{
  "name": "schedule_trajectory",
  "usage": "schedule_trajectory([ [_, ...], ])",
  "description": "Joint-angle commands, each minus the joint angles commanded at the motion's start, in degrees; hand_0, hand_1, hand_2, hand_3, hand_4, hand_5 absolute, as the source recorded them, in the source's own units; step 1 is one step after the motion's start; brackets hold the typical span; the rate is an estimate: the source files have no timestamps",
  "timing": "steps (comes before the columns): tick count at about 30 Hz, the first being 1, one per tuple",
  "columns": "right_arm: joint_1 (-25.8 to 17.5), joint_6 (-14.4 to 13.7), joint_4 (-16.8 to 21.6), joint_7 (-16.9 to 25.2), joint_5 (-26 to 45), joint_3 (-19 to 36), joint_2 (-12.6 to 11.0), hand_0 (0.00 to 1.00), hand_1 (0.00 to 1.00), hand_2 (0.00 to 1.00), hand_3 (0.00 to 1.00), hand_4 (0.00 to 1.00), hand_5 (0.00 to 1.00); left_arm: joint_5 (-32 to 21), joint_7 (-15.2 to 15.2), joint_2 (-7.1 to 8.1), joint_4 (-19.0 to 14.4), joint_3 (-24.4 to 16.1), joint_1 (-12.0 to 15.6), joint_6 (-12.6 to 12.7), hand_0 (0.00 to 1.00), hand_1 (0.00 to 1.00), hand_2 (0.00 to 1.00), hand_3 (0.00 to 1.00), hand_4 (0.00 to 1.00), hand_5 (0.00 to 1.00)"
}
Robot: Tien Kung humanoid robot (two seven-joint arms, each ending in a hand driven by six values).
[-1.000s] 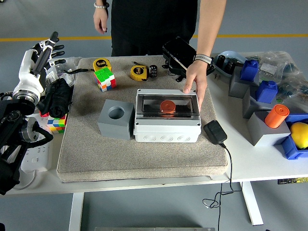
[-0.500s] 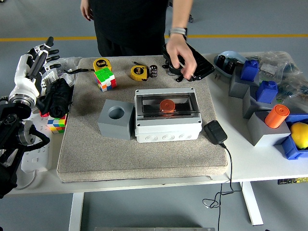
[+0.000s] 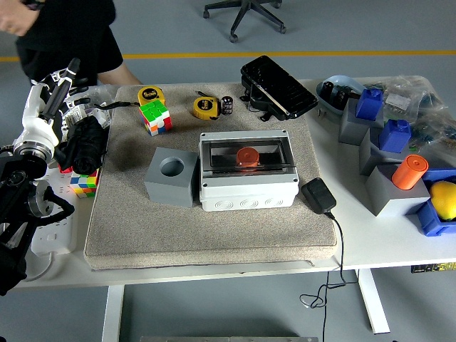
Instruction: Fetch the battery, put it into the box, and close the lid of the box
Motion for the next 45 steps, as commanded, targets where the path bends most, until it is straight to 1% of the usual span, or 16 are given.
schedule_trajectory([
  [5,0.49,-0.09,0.05,-0.06,0.09,-0.11,-0.03,0.573,0.641,0.666,0.585,0.948,0.482,0.12,0.10,0.02,-0.05,-0.57,0.11,-0.05,0.517,0.661,0.642,0.676,0.998,0.651],
  [11,0.66,-0.10,0.02,-0.07,0.23,-0.26,0.00,0.571,0.640,0.666,0.584,0.947,0.482,0.18,0.21,0.39,-0.17,-0.86,-0.25,-0.07,0.517,0.661,0.642,0.677,0.998,0.651],
  [19,0.83,-0.05,0.01,-0.13,0.27,-0.29,0.00,0.572,0.641,0.666,0.584,0.947,0.482,0.35,0.53,0.38,-0.25,-1.55,-0.24,-0.18,0.515,0.659,0.642,0.675,0.998,0.651],
  [45,0.92,-0.13,0.09,-0.21,0.19,-0.13,-0.04,0.572,0.641,0.666,0.584,0.945,0.485,0.28,0.54,0.67,-0.56,-1.68,-0.04,-0.85,0.512,0.660,0.642,0.676,0.998,0.648],
])
